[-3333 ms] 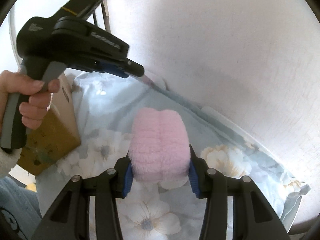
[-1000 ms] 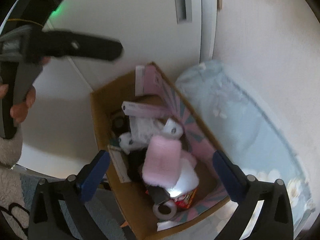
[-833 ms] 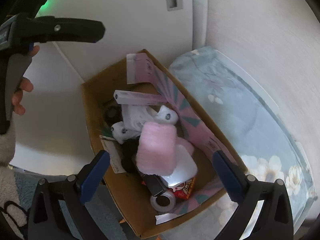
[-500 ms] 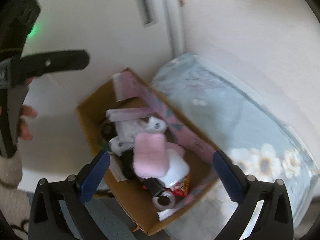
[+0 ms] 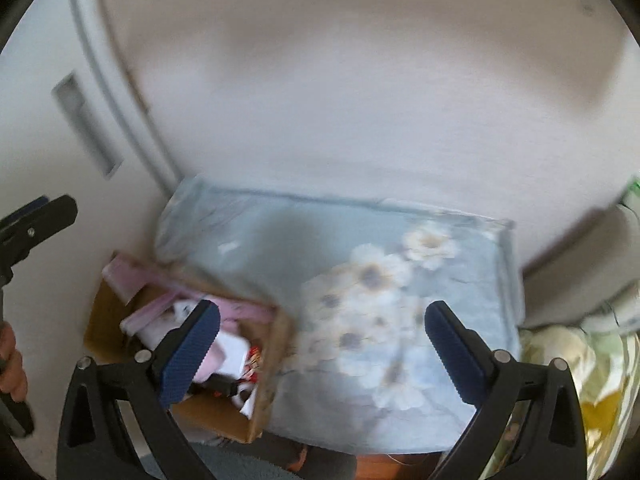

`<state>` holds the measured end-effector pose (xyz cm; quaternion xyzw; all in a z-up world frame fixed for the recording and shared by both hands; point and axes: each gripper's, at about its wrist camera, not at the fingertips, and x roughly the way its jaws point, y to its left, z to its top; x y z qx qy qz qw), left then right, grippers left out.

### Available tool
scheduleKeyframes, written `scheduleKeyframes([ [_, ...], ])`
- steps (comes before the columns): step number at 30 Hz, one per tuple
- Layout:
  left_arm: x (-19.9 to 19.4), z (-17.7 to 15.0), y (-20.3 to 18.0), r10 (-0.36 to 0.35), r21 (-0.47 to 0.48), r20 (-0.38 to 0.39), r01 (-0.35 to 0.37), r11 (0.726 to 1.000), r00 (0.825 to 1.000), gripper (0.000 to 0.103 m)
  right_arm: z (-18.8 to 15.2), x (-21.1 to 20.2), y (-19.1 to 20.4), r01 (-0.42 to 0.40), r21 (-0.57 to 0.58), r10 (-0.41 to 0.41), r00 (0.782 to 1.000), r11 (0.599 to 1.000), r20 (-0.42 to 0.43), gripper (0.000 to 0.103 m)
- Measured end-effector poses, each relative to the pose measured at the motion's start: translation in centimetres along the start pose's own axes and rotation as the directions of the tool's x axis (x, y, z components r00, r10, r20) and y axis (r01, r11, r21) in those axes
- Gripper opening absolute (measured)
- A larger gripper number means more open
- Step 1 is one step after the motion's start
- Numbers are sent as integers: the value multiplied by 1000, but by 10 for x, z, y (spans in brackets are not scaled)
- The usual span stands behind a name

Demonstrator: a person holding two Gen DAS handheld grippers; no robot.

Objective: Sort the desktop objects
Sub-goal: 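Withdraw both tools from the cardboard box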

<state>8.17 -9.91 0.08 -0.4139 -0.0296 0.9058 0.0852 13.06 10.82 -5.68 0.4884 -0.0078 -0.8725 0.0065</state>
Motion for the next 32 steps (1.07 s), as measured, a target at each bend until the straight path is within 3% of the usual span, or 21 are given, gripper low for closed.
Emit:
scheduleKeyframes([
  [7, 0, 18, -23, 3, 53, 31, -4, 999, 1000, 103, 1, -20, -25, 92, 104, -98, 994, 990, 56, 102],
  [13, 9, 20, -29, -1, 68, 44, -2, 998, 999, 103, -3, -12, -33, 139, 156, -150, 987, 978, 62, 102],
  [25, 30, 20, -27, 9, 61, 7, -9, 998, 1000, 103, 0, -1, -38, 144, 180, -157, 986, 973, 56, 102],
  [32, 28, 21, -32, 20, 66, 38, -22, 998, 999, 103, 0, 0, -44, 138, 177, -149, 987, 975, 51, 102],
])
